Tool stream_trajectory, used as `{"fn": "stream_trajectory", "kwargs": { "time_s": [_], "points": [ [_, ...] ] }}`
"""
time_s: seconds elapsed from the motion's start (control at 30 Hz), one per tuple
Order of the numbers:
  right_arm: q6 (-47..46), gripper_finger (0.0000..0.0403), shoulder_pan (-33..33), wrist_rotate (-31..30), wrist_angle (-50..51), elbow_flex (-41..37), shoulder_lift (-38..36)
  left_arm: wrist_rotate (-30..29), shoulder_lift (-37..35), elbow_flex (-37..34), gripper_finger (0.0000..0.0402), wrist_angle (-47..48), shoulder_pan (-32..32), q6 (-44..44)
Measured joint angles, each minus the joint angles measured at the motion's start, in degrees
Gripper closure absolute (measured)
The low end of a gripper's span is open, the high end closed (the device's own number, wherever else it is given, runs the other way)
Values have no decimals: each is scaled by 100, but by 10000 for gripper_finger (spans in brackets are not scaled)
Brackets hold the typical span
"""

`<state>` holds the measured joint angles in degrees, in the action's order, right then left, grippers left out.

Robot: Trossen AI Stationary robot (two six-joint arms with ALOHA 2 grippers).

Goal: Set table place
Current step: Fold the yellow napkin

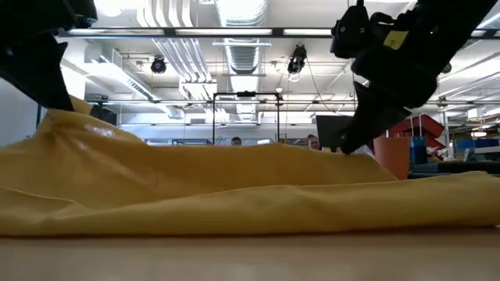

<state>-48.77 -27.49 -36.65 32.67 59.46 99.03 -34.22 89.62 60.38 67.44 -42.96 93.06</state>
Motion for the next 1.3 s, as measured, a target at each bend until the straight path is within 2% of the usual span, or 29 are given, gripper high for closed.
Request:
{"fn": "stream_trajectory", "kwargs": {
  "time_s": [0.17, 0.33, 0.47, 0.53, 0.7, 0.83, 0.97, 1.07, 1.17, 1.3],
  "points": [
    [39, 195, 0, -103, 11, 8, -35, 642, 3, -11, 345, 197, -22, 259],
    [79, 165, 0, -102, 11, 9, -35, 668, 106, -13, 349, 50, -61, 313],
    [-90, 156, -44, -39, -6, 59, -35, 678, 182, -11, 353, 51, -55, 383],
    [-96, 160, -159, 243, -176, 123, -36, 757, 182, 75, 356, 77, -55, 413],
    [373, 186, -414, 1600, -1083, 127, -26, 804, 176, 717, 359, 401, -150, 215],
    [668, 209, -496, 1775, -1185, 120, 34, 794, 169, 1346, 359, 568, -298, -132],
    [857, 226, -489, 2108, -1235, 118, 162, 798, 164, 1599, 361, 757, -493, -236],
    [897, 235, -489, 2106, -1244, 114, 322, 931, 164, 1449, 361, 1458, -645, 157],
    [911, 240, -458, 1947, -1244, 114, 447, 1435, 164, 1058, 359, 2304, -754, 823],
    [839, 239, -440, 1857, -1244, 114, 498, 1890, 73, 378, 352, 1870, -800, 1121]
  ]
}}
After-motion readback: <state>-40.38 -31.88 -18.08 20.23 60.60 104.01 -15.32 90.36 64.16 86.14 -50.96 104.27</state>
